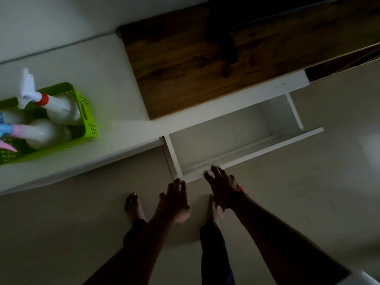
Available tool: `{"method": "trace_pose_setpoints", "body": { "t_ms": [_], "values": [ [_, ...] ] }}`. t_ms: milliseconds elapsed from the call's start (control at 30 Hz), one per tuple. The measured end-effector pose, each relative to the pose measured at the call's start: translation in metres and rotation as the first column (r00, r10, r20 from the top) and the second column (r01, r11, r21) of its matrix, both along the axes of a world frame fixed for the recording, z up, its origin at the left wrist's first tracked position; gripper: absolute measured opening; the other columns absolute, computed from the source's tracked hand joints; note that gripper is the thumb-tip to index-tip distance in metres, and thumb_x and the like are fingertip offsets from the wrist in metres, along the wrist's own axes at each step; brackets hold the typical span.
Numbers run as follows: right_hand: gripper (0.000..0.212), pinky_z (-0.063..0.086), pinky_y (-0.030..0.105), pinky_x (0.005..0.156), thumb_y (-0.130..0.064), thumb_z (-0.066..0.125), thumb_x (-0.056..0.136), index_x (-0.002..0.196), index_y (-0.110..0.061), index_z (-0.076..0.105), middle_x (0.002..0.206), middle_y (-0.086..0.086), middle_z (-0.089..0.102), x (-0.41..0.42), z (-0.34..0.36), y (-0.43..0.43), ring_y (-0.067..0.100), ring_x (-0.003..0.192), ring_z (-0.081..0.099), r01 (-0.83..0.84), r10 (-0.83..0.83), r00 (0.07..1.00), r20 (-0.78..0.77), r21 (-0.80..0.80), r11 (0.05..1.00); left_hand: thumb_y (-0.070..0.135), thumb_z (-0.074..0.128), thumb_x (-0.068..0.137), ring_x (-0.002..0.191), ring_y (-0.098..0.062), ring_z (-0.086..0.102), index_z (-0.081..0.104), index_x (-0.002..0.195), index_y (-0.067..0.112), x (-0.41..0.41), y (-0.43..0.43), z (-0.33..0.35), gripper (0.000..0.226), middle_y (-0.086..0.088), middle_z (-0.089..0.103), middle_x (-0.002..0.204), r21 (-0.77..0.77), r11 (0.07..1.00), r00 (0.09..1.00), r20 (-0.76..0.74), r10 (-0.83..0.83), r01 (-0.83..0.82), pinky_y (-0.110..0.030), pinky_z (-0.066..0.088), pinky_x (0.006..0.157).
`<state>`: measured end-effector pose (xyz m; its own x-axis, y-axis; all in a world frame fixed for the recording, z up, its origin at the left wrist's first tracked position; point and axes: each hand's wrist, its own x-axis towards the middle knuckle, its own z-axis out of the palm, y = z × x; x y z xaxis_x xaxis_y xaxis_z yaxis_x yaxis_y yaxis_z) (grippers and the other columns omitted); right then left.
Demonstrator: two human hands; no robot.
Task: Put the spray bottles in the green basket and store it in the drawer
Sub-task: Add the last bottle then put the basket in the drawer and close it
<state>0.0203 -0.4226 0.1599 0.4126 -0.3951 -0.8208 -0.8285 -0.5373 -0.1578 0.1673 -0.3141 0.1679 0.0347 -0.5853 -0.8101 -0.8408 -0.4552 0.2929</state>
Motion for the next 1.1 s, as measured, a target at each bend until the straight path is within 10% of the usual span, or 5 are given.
{"method": "trace_pose_setpoints", "body": {
  "t_ms": [667, 800, 1100],
  "values": [
    [0.093, 0.019, 0.056, 0.115, -0.021, 0.065, 0.083, 0.15, -0.029, 0.001, 0.16, 0.004, -0.014, -0.03, 0.003, 0.038, 0.028, 0.147, -0.009, 0.131, -0.13, 0.991, -0.02, 0.088, 0.987, 0.034, 0.058, 0.088, 0.143, -0.029, 0.021, 0.002, 0.154, 0.017, -0.025, 0.029, -0.001, 0.088, -0.005, 0.002, 0.16, 0.083, 0.994, 0.996, -0.051, -0.067, 0.071, -0.046, 0.031, 0.111],
    [0.094, 0.027, 0.059, 0.111, -0.041, 0.066, 0.08, 0.149, -0.034, 0.003, 0.161, 0.002, -0.003, -0.02, 0.007, 0.038, 0.031, 0.146, 0.008, 0.374, -0.379, 0.925, 0.015, 0.123, 0.919, 0.035, 0.054, 0.09, 0.146, -0.031, 0.017, -0.002, 0.154, 0.022, -0.017, 0.026, 0.005, 0.086, -0.006, 0.002, 0.161, 0.063, 0.998, 0.992, -0.121, -0.019, 0.027, -0.046, 0.034, 0.113],
    [0.083, 0.042, 0.042, 0.102, -0.033, 0.063, 0.086, 0.15, -0.02, 0.013, 0.151, 0.011, 0.03, 0.119, 0.047, 0.014, 0.034, 0.128, 0.045, 0.396, -0.408, 0.823, 0.394, 0.116, 0.911, 0.037, 0.052, 0.094, 0.15, -0.027, 0.012, -0.002, 0.154, 0.023, 0.075, 0.013, 0.027, 0.082, -0.008, 0.005, 0.163, -0.101, 0.896, 0.899, -0.123, 0.42, -0.432, -0.04, 0.024, 0.118]
  ]
}}
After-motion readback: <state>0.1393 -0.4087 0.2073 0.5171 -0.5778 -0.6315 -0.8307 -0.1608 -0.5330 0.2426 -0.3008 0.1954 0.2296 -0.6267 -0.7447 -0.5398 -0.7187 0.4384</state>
